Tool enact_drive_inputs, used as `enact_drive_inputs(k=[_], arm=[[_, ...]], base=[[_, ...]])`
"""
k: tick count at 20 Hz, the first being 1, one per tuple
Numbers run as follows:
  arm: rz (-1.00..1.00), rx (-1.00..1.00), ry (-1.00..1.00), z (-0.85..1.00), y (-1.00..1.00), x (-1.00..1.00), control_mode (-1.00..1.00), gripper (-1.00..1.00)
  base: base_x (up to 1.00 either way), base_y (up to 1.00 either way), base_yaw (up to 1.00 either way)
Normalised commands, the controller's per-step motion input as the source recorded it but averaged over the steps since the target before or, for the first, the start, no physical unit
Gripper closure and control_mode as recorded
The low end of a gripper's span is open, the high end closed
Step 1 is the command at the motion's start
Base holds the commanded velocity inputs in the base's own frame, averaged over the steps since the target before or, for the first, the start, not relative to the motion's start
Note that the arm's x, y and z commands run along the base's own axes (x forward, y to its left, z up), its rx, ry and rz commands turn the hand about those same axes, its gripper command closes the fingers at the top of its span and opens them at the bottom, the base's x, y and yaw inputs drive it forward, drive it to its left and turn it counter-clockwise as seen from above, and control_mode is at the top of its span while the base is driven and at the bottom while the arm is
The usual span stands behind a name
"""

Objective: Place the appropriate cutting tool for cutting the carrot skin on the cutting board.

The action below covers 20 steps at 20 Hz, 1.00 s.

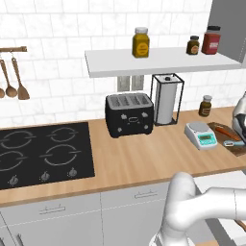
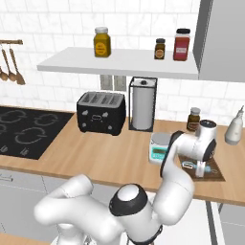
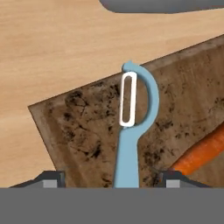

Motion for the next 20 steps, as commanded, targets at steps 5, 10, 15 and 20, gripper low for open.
enact_drive_inputs(k=[5, 10, 15, 20], arm=[[0.01, -0.05, 0.00, 0.81, 0.31, -0.35, -1.00, -1.00], [0.00, -0.08, 0.00, 0.62, 0.46, -0.52, -1.00, -1.00], [0.01, -0.14, 0.00, 0.22, 0.77, -0.58, -1.00, -1.00], [0.17, -0.25, -0.09, -0.05, 1.00, -0.55, -1.00, -1.00]], base=[[0.00, 0.00, 0.00], [0.00, 0.00, 0.00], [0.00, 0.00, 0.00], [0.00, 0.00, 0.00]])
